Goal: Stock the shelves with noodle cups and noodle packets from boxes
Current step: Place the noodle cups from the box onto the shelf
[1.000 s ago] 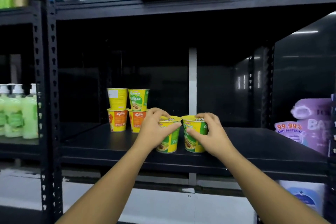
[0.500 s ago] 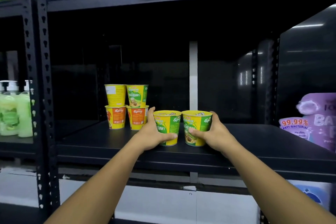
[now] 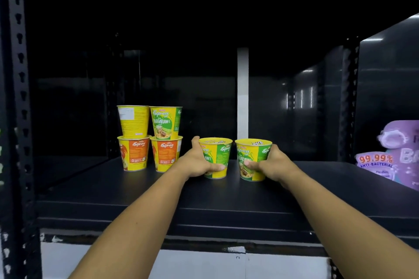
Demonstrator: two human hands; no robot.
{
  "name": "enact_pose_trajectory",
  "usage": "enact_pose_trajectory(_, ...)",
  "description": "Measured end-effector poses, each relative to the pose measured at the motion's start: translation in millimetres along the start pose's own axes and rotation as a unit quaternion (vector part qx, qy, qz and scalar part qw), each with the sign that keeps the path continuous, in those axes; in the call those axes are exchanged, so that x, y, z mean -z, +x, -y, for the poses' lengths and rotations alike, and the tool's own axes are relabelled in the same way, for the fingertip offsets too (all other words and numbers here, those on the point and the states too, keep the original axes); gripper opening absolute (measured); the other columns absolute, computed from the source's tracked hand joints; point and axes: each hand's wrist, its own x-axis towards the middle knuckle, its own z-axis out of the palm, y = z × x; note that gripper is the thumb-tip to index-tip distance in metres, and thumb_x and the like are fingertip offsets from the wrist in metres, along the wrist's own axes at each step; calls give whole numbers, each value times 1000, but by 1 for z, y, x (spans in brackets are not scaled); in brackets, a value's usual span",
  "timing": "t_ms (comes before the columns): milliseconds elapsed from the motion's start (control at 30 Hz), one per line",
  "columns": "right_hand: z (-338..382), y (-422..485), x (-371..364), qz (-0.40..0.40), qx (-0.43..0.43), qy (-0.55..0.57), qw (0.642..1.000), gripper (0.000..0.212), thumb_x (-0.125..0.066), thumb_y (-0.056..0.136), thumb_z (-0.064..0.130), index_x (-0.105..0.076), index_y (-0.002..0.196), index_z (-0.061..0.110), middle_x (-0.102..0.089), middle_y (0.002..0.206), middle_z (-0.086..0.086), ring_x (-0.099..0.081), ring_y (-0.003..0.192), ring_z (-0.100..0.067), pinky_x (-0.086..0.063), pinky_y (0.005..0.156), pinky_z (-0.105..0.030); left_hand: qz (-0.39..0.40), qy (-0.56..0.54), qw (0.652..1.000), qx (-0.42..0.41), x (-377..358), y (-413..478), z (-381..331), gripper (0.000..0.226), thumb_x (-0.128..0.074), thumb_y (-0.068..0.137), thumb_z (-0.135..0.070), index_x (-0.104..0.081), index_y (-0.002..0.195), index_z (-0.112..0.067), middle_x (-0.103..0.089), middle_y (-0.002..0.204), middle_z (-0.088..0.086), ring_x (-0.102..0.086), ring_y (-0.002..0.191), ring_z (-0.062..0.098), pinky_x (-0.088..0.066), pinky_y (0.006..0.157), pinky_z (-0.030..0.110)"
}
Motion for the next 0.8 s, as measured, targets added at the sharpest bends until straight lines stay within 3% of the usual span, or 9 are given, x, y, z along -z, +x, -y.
enact_pose_trajectory(100,1,8,-9,-13,-2,-2,1000,72,-92,73,37,-45,123,19,-63,120,-1,-62,108,-21,-53,98,-42,-10,-3,1000,3,2,10,7,142,-96,61,-52,2,160,-25,-56,141,2,-57,125,25,-47,109,44)
enact_pose_trajectory(167,-2,10,-15,-22,13,-6,1000,72,-90,76,40,-46,129,18,-62,121,1,-61,109,-20,-51,96,-38,-22,0,1000,0,-1,13,13,118,-94,65,-54,-22,150,-15,-59,138,2,-58,122,23,-49,107,45)
enact_pose_trajectory(233,-7,10,-19,-23,25,-25,999,72,-84,80,49,-48,133,16,-61,120,2,-60,110,-19,-48,92,-33,-28,16,999,-2,-5,14,17,97,-88,74,-54,-33,143,-15,-59,137,2,-57,124,23,-48,105,42)
enact_pose_trajectory(367,-20,16,-19,7,23,-27,999,66,-83,79,51,-55,130,21,-66,124,5,-63,113,-16,-50,102,-37,-33,59,998,-18,-5,13,20,89,-77,85,-56,-32,148,-13,-57,140,3,-55,127,24,-43,93,33)
enact_pose_trajectory(467,-23,18,-15,45,9,-6,999,59,-87,79,22,-56,128,24,-70,117,6,-66,109,-15,-50,107,-43,-34,63,997,-18,-3,15,23,83,-74,89,-54,-33,149,-13,-58,141,4,-55,128,25,-45,97,33)
enact_pose_trajectory(533,-22,17,-15,54,6,-16,998,62,-84,80,14,-52,133,22,-70,116,6,-66,109,-15,-49,107,-42,-35,72,997,-12,-4,15,24,80,-71,91,-53,-32,150,-14,-57,143,4,-55,130,26,-45,99,34)
enact_pose_trajectory(800,-24,18,-19,49,34,-64,996,70,-87,80,30,-47,137,22,-68,124,5,-65,113,-15,-49,107,-41,-42,82,996,6,-7,14,18,77,-67,94,-53,-32,150,-12,-57,143,6,-55,130,27,-41,92,31)
